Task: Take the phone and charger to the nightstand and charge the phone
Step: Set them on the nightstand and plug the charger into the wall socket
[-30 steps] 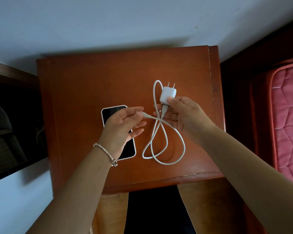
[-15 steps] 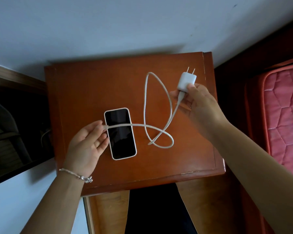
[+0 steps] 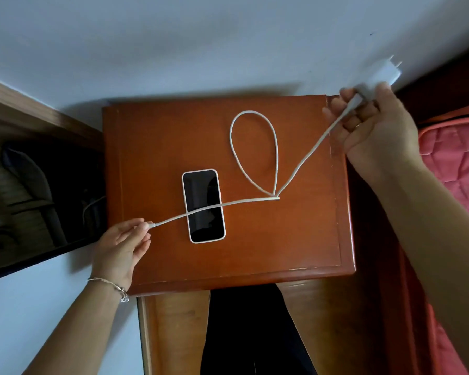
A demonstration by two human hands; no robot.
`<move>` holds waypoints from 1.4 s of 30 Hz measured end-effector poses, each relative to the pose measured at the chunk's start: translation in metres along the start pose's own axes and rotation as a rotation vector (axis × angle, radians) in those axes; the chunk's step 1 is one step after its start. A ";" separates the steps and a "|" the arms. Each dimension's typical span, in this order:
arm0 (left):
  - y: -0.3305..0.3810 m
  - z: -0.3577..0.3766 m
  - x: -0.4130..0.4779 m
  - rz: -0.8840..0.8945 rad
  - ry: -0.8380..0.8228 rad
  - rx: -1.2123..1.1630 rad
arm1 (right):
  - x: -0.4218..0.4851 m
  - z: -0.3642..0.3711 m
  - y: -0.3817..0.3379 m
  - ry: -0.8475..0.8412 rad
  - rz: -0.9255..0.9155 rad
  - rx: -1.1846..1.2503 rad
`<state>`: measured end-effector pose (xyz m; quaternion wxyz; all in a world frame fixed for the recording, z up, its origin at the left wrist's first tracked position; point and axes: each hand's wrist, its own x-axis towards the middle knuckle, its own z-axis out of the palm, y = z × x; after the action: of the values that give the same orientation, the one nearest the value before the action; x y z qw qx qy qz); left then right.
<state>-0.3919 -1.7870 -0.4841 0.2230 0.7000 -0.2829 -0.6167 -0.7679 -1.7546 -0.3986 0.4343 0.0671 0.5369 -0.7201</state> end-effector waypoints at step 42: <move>0.113 0.010 -0.138 -0.099 0.174 0.032 | -0.194 0.180 -0.247 -0.534 -0.073 0.317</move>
<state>-0.4269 -1.7776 -0.3087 0.2050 0.7674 -0.2373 -0.5592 -0.7551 -1.7854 -0.0384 0.5181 -0.0767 0.2871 -0.8021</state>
